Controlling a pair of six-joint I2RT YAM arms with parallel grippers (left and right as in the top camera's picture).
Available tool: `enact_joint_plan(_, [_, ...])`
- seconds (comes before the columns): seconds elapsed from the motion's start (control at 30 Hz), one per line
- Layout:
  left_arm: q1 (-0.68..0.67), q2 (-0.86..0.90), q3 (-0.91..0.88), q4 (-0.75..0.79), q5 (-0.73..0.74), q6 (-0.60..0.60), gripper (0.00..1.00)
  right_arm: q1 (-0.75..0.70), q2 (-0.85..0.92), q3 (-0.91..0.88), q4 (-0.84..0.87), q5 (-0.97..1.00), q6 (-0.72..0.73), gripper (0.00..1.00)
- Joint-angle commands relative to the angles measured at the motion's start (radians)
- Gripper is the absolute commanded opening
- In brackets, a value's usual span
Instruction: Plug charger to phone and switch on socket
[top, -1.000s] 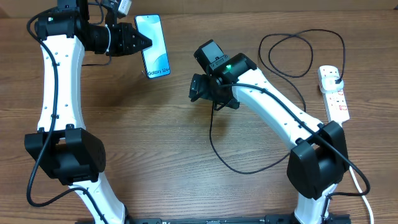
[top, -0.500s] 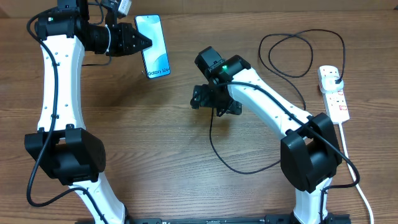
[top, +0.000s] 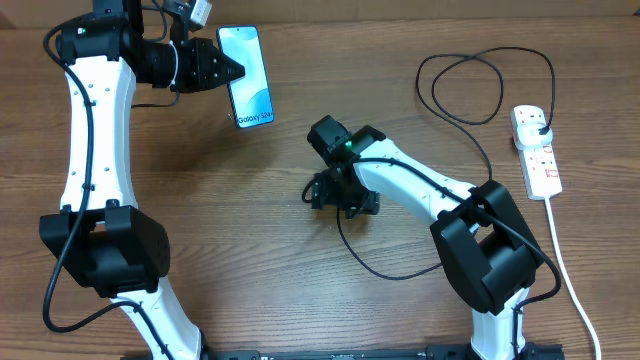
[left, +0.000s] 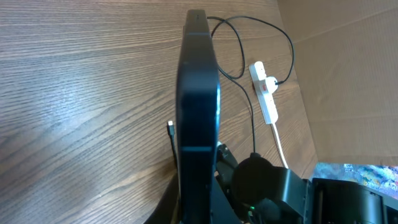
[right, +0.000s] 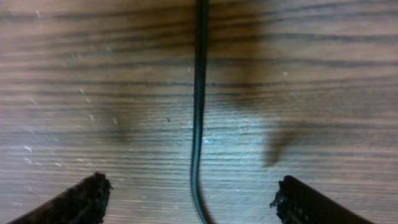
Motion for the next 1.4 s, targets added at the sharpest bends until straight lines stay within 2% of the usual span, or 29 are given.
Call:
enact_joint_plan(0.0, [-0.010,-0.005,0.012,0.002,0.028,-0.007,0.04,0.003,-0.001,-0.060,0.009,0.003,0.014,0.54])
enact_joint_plan(0.03, [-0.010,-0.005,0.012,0.003,0.028,-0.006,0.04,0.011,-0.001,-0.073,0.003,0.003,0.013,0.38])
enact_joint_plan(0.17, [-0.010,-0.005,0.012,0.003,0.028,-0.007,0.04,0.045,-0.001,-0.095,0.006,0.003,0.014,0.05])
enact_joint_plan(0.37, [-0.010,-0.005,0.012,0.003,0.028,-0.007,0.04,0.105,-0.001,-0.096,-0.108,-0.024,0.026,0.04])
enact_joint_plan(0.47, [-0.010,-0.005,0.012,0.003,0.028,-0.007,0.04,0.194,-0.001,-0.097,-0.243,0.032,0.117,0.04])
enact_joint_plan(0.7, [-0.010,-0.005,0.012,-0.005,0.028,-0.007,0.04,0.319,-0.006,-0.106,-0.365,0.044,0.175,0.04])
enact_joint_plan(0.93, [-0.010,-0.005,0.012,-0.005,0.028,-0.007,0.04,0.287,-0.207,-0.264,-0.360,0.092,0.201,0.04])
enact_joint_plan(0.97, [-0.010,-0.005,0.012,-0.005,0.028,-0.007,0.04,0.287,-0.227,-0.264,-0.354,0.093,0.201,0.10])
enact_joint_plan(1.0, [-0.010,-0.005,0.012,-0.005,0.028,-0.007,0.04,0.286,-0.243,-0.264,-0.344,0.093,0.201,0.23])
enact_joint_plan(1.03, [-0.010,-0.005,0.012,-0.005,0.028,-0.007,0.04,0.286,-0.251,-0.264,-0.334,0.093,0.203,0.48])
enact_joint_plan(1.07, [-0.010,-0.005,0.012,-0.005,0.028,-0.007,0.04,0.285,-0.253,-0.264,-0.327,0.092,0.206,0.56])
enact_joint_plan(1.1, [-0.010,-0.005,0.012,-0.005,0.028,-0.007,0.04,0.283,-0.253,-0.264,-0.315,0.084,0.208,0.72])
enact_joint_plan(1.13, [-0.010,-0.005,0.012,-0.005,0.028,-0.007,0.04,0.278,-0.254,-0.264,-0.309,0.080,0.209,0.77])
enact_joint_plan(1.2, [-0.010,-0.005,0.012,-0.005,0.028,-0.007,0.04,0.262,-0.254,-0.251,-0.308,0.074,0.209,0.81])
enact_joint_plan(1.37, [-0.010,-0.005,0.012,-0.005,0.028,-0.007,0.04,0.217,-0.260,-0.179,-0.313,0.074,0.200,0.84])
